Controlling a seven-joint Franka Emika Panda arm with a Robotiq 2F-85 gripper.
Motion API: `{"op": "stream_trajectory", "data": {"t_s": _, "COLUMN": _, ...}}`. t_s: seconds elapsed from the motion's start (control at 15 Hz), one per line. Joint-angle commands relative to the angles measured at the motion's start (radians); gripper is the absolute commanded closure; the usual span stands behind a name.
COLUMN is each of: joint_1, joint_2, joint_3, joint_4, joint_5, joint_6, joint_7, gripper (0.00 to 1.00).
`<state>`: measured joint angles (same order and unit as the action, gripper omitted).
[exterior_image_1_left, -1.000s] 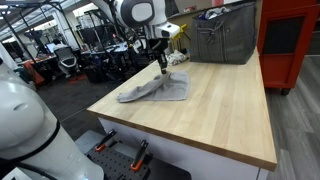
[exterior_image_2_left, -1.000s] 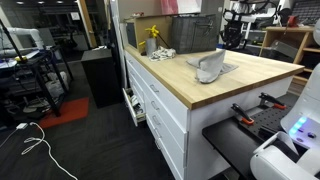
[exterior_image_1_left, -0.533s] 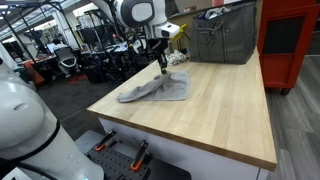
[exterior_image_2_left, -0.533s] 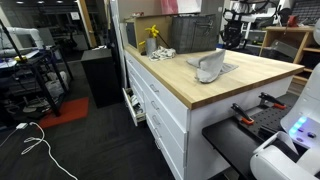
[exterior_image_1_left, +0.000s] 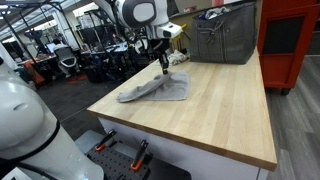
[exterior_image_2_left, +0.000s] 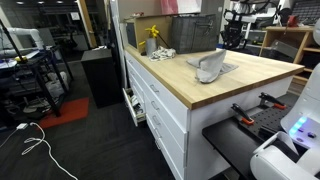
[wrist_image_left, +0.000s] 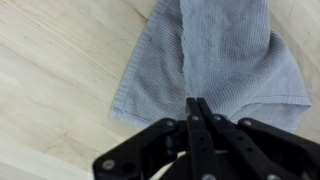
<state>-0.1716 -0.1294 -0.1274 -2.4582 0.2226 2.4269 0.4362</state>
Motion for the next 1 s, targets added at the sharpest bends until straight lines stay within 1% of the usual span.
{"op": "stream_trajectory", "data": {"t_s": 0.0, "joint_1": -0.012, "joint_2": 0.050, "joint_3": -0.020, "joint_4": 0.054, "joint_5": 0.019, "joint_6": -0.016, "joint_7": 0.001, "gripper": 0.99}}
{"op": "stream_trajectory", "data": {"t_s": 0.2, "joint_1": -0.017, "joint_2": 0.111, "joint_3": -0.038, "joint_4": 0.092, "joint_5": 0.025, "joint_6": -0.017, "joint_7": 0.006, "gripper": 0.99}}
{"op": "stream_trajectory", "data": {"t_s": 0.53, "joint_1": -0.028, "joint_2": 0.215, "joint_3": -0.065, "joint_4": 0.174, "joint_5": 0.083, "joint_6": -0.040, "joint_7": -0.010, "gripper": 0.99}}
{"op": "stream_trajectory", "data": {"t_s": 0.73, "joint_1": -0.041, "joint_2": 0.280, "joint_3": -0.085, "joint_4": 0.213, "joint_5": 0.089, "joint_6": -0.036, "joint_7": 0.000, "gripper": 0.99}}
{"op": "stream_trajectory", "data": {"t_s": 0.8, "joint_1": -0.048, "joint_2": 0.293, "joint_3": -0.094, "joint_4": 0.218, "joint_5": 0.092, "joint_6": -0.045, "joint_7": 0.002, "gripper": 0.99}}
{"op": "stream_trajectory", "data": {"t_s": 0.93, "joint_1": -0.066, "joint_2": 0.296, "joint_3": -0.114, "joint_4": 0.184, "joint_5": 0.101, "joint_6": -0.046, "joint_7": -0.005, "gripper": 0.99}}
